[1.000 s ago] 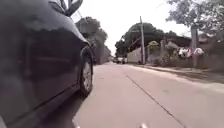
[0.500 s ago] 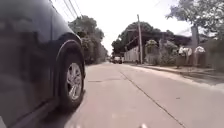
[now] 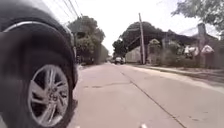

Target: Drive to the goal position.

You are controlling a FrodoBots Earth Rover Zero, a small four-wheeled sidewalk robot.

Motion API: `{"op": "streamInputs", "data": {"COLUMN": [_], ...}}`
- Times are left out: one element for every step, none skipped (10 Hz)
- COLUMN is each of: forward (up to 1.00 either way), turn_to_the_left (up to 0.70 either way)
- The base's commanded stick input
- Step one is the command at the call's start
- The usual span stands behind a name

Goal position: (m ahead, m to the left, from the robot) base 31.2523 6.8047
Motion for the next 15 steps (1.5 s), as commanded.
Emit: {"op": "streamInputs", "data": {"forward": [1.0, 1.0, 1.0, 1.0, 1.0, 1.0, 1.0, 1.0, 1.0, 1.0, 1.0, 1.0, 1.0, 1.0, 1.0], "turn_to_the_left": [0.0, 0.0, 0.0, 0.0, 0.0, 0.0, 0.0, 0.0, 0.0, 0.0, 0.0, 0.02, 0.14, 0.38, 0.4]}}
